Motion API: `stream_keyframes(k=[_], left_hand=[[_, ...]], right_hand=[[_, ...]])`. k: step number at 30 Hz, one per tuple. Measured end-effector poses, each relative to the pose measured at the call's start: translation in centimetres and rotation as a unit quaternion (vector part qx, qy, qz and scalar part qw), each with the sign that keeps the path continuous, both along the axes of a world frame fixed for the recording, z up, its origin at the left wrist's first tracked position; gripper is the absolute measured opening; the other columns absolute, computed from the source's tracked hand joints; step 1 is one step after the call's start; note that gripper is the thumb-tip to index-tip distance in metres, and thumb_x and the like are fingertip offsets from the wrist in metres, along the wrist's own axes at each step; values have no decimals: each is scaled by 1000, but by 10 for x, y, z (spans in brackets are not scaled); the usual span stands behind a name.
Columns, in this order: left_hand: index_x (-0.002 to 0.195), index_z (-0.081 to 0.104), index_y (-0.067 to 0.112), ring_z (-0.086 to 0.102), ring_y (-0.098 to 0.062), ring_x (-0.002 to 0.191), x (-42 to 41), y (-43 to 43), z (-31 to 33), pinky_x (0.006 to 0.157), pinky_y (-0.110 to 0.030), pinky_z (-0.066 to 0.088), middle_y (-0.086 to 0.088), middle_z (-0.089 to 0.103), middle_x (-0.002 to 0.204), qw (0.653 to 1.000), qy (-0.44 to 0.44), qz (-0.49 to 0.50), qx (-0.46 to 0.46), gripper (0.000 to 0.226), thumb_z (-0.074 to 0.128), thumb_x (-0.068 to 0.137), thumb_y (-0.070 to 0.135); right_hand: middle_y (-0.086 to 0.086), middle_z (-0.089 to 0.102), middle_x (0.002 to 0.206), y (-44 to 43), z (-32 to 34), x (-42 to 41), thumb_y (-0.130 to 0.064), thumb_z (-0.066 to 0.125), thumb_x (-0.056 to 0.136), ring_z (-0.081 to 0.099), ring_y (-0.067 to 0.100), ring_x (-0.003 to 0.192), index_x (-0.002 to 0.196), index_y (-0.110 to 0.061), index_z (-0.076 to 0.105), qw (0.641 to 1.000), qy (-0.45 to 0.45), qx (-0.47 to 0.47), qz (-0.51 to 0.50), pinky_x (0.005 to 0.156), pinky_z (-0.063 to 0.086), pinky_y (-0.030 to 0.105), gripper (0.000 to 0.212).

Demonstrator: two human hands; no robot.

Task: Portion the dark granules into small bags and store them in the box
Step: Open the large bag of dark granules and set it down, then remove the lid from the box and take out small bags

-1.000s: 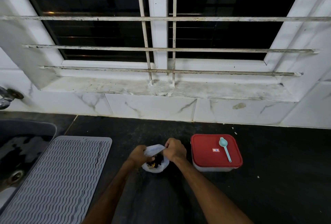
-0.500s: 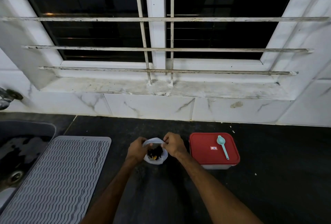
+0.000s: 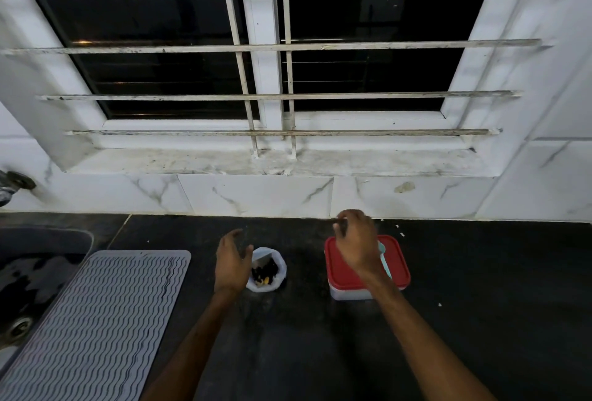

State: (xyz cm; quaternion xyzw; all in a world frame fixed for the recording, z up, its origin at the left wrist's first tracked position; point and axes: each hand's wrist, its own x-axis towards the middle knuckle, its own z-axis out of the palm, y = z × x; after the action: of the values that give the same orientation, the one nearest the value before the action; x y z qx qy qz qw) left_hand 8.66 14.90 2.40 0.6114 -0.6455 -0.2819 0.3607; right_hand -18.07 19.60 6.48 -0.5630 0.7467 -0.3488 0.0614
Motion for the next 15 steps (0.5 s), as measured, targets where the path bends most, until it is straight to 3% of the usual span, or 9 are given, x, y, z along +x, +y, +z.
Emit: stream_keyframes(k=[2,5,9,13,15], left_hand=[[127,53,9,56,-18,110,-24,9,9,91,-27,43,-9,57,124,999,15,-38,-24,37,64,92,11],[121,52,6,62,-20,99,-72,20,11,82,-23,48,-9,63,111,995,53,-78,21,32,64,91,9],[123,48,1,61,-30,109,-131,30,3,91,-36,49,-14,62,118,983,11,-105,149,46,68,90,27],[124,49,1,59,-31,114,-155,40,-6,93,-34,47,-15,61,124,967,-54,-117,222,54,66,90,40],[119,51,4,65,-31,103,-159,45,-13,88,-36,53,-15,64,119,966,-76,-117,219,48,65,90,40]], right_hand=[[12,57,125,10,-4,-28,-25,60,95,49,30,118,122,-8,60,998,10,46,-47,99,41,39,32],[16,52,131,22,-22,-51,-30,62,92,47,34,122,130,-10,56,992,46,101,-67,105,41,46,43],[14,48,134,36,-47,-61,-23,62,91,49,33,120,132,-17,57,985,41,159,-44,104,43,40,42],[11,58,122,43,-52,-70,-14,60,89,60,30,109,118,-14,66,991,3,132,-37,94,49,35,30],[9,66,112,48,-47,-81,-10,67,86,64,27,102,116,-13,67,992,-65,88,-59,89,50,33,30]])
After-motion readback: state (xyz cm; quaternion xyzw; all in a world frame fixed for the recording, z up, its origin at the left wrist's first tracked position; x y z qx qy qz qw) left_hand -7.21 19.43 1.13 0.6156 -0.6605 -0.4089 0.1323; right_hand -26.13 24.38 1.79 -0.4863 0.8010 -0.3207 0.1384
